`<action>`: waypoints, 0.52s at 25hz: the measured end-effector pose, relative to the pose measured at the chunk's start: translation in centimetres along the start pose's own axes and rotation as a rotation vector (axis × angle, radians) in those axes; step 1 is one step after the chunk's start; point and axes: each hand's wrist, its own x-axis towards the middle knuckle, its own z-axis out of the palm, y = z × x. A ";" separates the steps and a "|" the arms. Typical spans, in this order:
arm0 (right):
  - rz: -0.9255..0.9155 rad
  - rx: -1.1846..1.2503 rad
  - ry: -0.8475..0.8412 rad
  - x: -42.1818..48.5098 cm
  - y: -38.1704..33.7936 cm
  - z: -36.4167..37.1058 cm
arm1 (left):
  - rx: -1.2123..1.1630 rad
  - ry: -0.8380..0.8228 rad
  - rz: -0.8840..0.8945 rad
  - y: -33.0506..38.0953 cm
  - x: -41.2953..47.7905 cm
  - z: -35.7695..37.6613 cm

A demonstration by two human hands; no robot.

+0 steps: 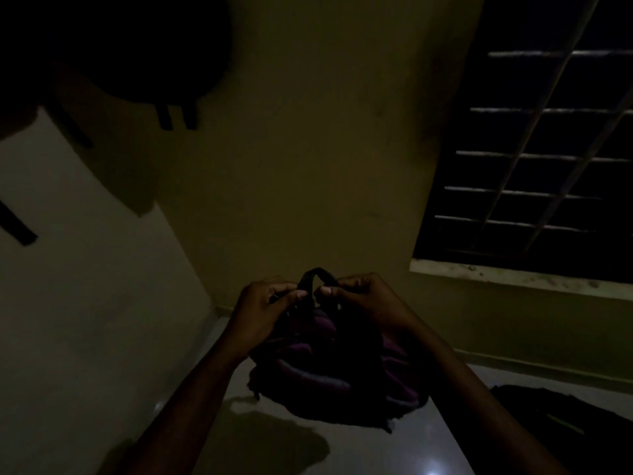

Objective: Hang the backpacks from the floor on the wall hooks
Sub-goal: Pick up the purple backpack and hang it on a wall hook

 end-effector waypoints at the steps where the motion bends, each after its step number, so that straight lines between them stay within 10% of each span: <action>1: -0.003 0.040 0.007 1.0 -0.8 -0.1 | -0.004 0.012 0.020 0.3 1.3 -0.6; 13: -0.358 0.096 -0.013 14.7 -14.9 -2.5 | 0.028 0.459 0.298 9.3 15.7 -8.5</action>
